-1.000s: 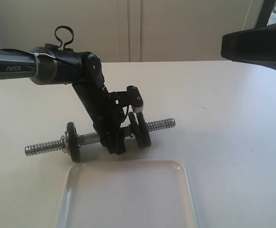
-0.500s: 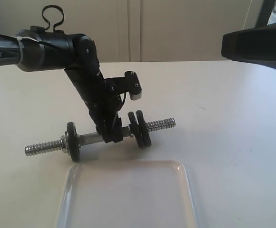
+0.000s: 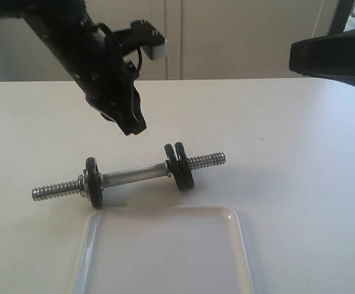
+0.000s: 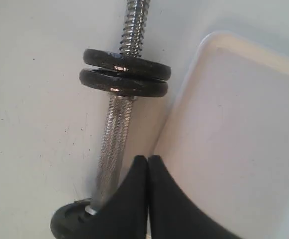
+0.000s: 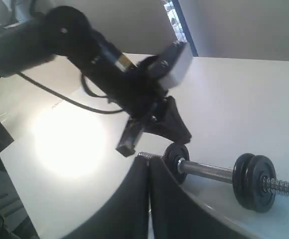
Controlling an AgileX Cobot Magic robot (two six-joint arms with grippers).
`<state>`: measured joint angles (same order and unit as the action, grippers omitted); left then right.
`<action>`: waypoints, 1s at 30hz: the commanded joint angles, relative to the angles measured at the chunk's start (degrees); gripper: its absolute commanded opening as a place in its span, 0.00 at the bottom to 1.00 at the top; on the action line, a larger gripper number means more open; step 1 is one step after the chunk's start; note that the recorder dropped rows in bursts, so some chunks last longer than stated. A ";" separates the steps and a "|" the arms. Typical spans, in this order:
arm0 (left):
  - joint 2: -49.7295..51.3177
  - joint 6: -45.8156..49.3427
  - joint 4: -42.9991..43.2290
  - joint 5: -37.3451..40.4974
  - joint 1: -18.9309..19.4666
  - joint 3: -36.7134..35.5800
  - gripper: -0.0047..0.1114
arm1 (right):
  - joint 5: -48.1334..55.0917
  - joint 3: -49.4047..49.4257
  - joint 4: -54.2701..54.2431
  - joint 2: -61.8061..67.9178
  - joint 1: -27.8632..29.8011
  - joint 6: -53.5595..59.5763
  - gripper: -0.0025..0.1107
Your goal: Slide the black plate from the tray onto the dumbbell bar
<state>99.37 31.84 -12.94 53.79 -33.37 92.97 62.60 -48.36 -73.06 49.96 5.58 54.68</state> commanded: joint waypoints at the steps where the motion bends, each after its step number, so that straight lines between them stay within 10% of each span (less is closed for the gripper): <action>1: -10.15 -5.09 -2.88 3.74 0.01 -1.22 0.04 | -1.64 0.42 -0.02 -2.06 0.15 -4.08 0.02; 12: -45.52 -25.09 8.34 -7.98 0.01 -21.51 0.04 | -12.15 0.54 20.27 -13.69 -0.21 -14.45 0.02; 22: -86.65 -53.27 33.62 -11.91 0.01 -49.86 0.04 | -21.72 2.54 29.44 -16.48 -15.77 -12.92 0.02; 30: -86.32 -62.88 42.80 -32.96 0.01 -68.42 0.04 | -27.77 8.16 29.20 -15.03 -15.87 -13.18 0.02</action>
<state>12.88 -30.12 29.01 23.31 -33.37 25.59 34.15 -40.58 -44.08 34.79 -10.04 41.47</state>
